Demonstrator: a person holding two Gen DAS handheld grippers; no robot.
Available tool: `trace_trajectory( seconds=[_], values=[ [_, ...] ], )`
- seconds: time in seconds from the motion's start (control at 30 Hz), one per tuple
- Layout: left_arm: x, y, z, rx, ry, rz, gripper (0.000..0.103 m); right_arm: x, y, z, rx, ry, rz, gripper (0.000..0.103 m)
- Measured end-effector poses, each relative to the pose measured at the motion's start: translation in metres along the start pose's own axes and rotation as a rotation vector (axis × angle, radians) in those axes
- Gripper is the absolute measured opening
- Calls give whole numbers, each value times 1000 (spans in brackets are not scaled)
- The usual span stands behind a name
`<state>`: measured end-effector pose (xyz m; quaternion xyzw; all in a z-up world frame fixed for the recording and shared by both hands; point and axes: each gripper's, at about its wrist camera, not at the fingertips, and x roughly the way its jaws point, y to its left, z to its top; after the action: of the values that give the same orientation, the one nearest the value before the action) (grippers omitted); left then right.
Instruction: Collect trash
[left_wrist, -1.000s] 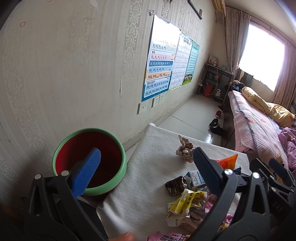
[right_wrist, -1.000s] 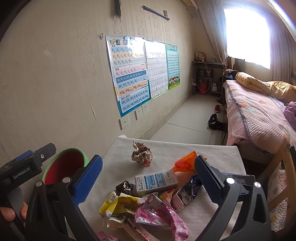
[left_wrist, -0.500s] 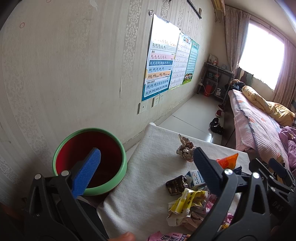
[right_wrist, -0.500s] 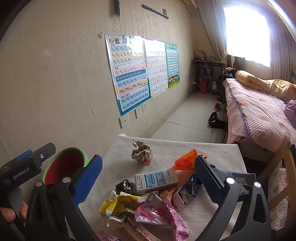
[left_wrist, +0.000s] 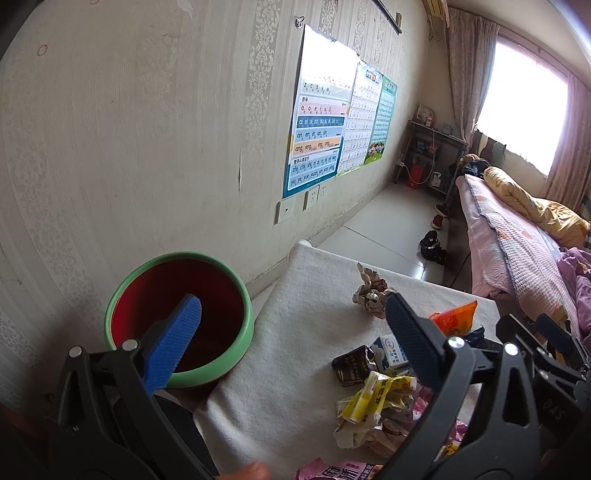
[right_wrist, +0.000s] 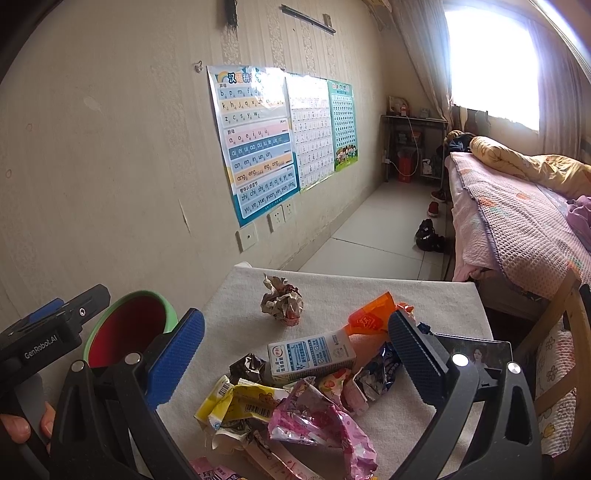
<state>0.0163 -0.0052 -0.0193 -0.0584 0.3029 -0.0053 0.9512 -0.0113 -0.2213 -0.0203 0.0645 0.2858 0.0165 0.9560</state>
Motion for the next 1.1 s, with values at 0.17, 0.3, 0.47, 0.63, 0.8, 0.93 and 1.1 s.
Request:
trace_trajectory(
  seconds=[0.17, 0.3, 0.47, 0.63, 0.8, 0.93, 1.1],
  values=[
    [-1, 0, 0, 5, 1, 4, 98, 0, -1, -1, 5, 7, -1, 96],
    [-2, -1, -1, 6, -1, 5, 98, 0, -2, -2, 6, 11, -3, 96],
    [-3, -2, -1, 12, -5, 6, 98, 0, -2, -2, 9, 16, -3, 96],
    [-3, -3, -1, 19, -3, 1, 98, -1, -5, -1, 9, 18, -7, 96],
    [0, -2, -2, 39, 6, -13, 98, 5, -14, -6, -12, 52, -3, 96],
    [15, -12, -14, 106, 103, -121, 98, 14, -26, -17, -30, 128, 11, 96],
    [50, -41, -47, 213, 300, -286, 81, 29, -42, -42, -17, 268, 55, 84]
  ],
)
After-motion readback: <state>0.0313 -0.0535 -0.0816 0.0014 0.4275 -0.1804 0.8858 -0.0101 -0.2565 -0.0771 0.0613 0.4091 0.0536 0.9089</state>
